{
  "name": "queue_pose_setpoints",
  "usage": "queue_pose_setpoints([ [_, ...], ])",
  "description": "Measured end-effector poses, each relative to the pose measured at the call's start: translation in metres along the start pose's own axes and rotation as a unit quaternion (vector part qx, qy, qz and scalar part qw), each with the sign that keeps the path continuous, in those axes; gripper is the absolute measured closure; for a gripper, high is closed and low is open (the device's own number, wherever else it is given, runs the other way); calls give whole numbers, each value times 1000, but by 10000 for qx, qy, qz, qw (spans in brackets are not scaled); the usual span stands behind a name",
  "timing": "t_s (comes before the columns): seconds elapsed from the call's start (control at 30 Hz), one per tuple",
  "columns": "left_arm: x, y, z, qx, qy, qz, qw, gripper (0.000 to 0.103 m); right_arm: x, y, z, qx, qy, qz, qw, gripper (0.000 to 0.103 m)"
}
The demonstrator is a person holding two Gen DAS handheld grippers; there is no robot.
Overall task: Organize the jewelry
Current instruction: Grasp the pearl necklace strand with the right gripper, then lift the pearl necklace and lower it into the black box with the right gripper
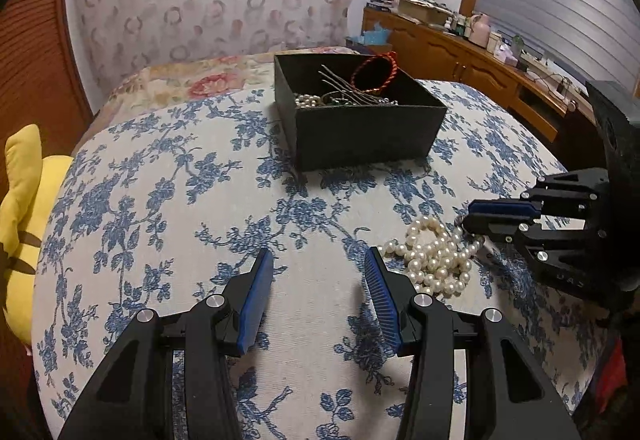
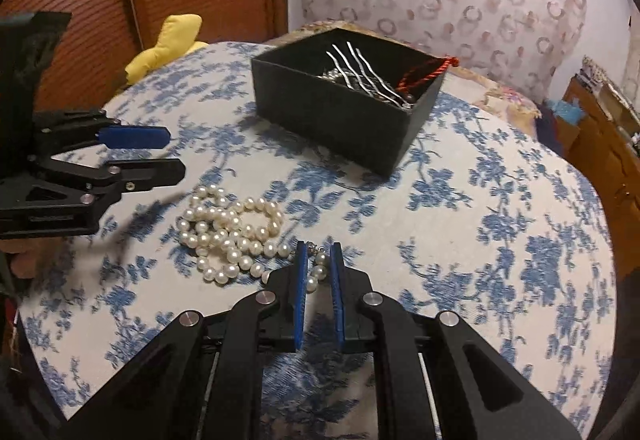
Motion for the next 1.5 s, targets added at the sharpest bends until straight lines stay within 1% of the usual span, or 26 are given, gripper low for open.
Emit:
queue_pose_setpoints([
  [0.07,-1,-1,-5,42,-50,2,10000,58,1,0,-5,62,-34,37,10000,90],
  [0.2,-5,-7,-15,97,-136,65,9998,58,3,0,-8,-18,-43,47,10000,90],
  [0.33,-8,-11,-23,236,-150,98,9996,59,3,1,-9,-93,-73,23,9999,90],
  [0.37,-8,-12,-25,254,-168,117,9995,62,3,1,-8,-99,-71,15,9999,90],
  [0.4,-8,-14,-27,256,-187,140,9994,67,3,1,-8,-103,-66,4,9999,90],
  [0.5,-5,-19,-34,264,-329,284,9987,73,4,1,-8,-110,-71,-2,9999,90],
  [0.6,-4,-21,-36,206,-431,298,9984,73,3,0,-7,-117,-89,6,9999,89],
  [0.63,-5,-21,-37,235,-415,315,9984,76,3,0,-7,-107,-86,1,9999,88],
  [0.7,-4,-22,-40,363,-416,335,9979,96,2,0,-6,-98,-68,-8,9999,87],
  [0.77,-4,-22,-43,339,-531,329,9975,96,1,-1,-5,-97,-61,-31,9999,87],
  [0.83,-4,-22,-44,406,-493,332,9974,96,1,-1,-6,-119,-68,-68,9999,87],
  [0.93,-8,-11,-42,419,-417,150,9981,97,2,0,-6,-191,-110,-86,9997,95],
  [1.03,-15,3,-44,451,-374,-66,9983,96,2,5,-4,-229,-99,-219,9995,95],
  [1.13,-24,20,-47,453,-377,-289,9978,96,-7,21,-1,-225,-59,-515,9984,95],
  [1.23,-33,36,-51,494,-384,-493,9968,96,-21,44,1,-136,6,-852,9963,95],
  [1.5,-68,71,-59,479,-445,-995,9929,96,-58,87,-1,-19,152,-1420,9897,95],
])
Point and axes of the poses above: each gripper's, at about its wrist camera, not at the fingertips, and y roughly against the way its jaws point, z to its left, x to its underside, the point moved 8 cm from there along -y, roughly the way its jaws point, and after that the axes turned 1 degree about -x, right-handed, at the moved point
